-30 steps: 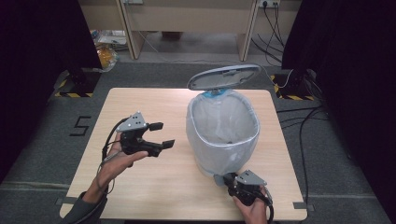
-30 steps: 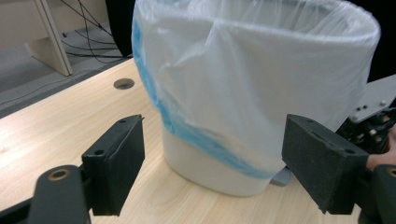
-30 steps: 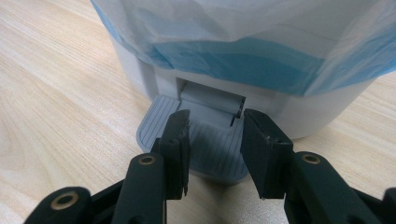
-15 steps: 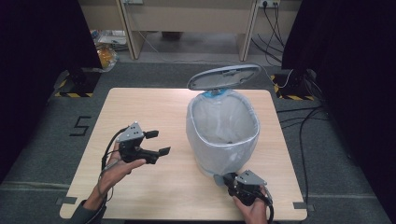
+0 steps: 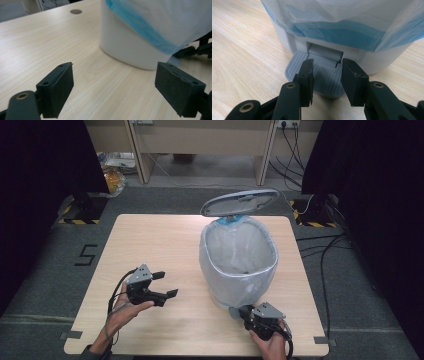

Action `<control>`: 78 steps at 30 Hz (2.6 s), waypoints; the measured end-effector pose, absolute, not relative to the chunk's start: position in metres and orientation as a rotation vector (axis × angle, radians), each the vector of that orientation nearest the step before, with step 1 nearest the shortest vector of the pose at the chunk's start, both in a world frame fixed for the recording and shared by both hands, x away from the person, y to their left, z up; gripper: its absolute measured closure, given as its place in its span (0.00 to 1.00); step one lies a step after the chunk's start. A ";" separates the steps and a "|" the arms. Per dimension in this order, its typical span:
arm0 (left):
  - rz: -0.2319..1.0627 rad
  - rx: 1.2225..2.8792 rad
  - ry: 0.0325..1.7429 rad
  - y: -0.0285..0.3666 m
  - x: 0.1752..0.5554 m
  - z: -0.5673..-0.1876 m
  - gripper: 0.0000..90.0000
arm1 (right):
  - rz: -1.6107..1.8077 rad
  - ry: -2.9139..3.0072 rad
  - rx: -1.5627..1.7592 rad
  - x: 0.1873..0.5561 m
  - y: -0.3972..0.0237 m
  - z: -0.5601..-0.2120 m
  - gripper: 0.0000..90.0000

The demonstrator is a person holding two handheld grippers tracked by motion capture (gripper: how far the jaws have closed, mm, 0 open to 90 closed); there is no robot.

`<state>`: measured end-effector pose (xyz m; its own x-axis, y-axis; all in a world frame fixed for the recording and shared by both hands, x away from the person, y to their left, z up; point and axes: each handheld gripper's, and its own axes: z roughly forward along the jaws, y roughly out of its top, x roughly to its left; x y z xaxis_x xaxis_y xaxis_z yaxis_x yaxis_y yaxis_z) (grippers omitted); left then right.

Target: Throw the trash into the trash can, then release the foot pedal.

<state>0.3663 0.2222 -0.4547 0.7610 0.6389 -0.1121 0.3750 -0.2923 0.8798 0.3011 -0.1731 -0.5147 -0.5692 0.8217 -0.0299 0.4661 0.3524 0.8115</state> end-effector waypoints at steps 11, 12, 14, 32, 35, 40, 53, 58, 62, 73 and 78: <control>0.347 1.958 0.837 0.234 0.366 -0.487 0.16 | 1.098 2.187 1.122 0.301 -0.173 -0.515 0.69; 0.348 1.961 0.840 0.235 0.366 -0.489 0.16 | 1.098 2.187 1.122 0.301 -0.173 -0.515 0.69; 0.349 1.979 0.853 0.238 0.365 -0.496 0.16 | 1.098 2.187 1.124 0.301 -0.173 -0.515 0.69; 0.368 2.108 0.929 0.243 0.363 -0.524 0.17 | 1.098 2.186 1.120 0.301 -0.173 -0.515 0.69; 0.378 2.111 0.932 0.243 0.361 -0.524 0.17 | 1.099 2.186 1.116 0.301 -0.173 -0.515 0.69; 0.391 2.120 0.951 0.243 0.361 -0.524 0.16 | 1.097 2.182 1.118 0.301 -0.173 -0.515 0.69; 0.393 2.119 0.954 0.243 0.362 -0.524 0.16 | 1.099 2.186 1.116 0.301 -0.173 -0.514 0.69; 0.393 2.118 0.955 0.243 0.362 -0.524 0.16 | 1.068 2.160 1.142 0.301 -0.173 -0.513 0.58; 0.393 2.118 0.956 0.243 0.362 -0.524 0.16 | 1.108 2.147 1.170 0.302 -0.175 -0.512 0.58; 0.392 2.117 0.956 0.243 0.362 -0.524 0.16 | 1.134 2.116 1.211 0.300 -0.179 -0.509 0.46; 0.392 2.116 0.957 0.243 0.362 -0.524 0.17 | 1.197 2.089 1.239 0.299 -0.186 -0.505 0.42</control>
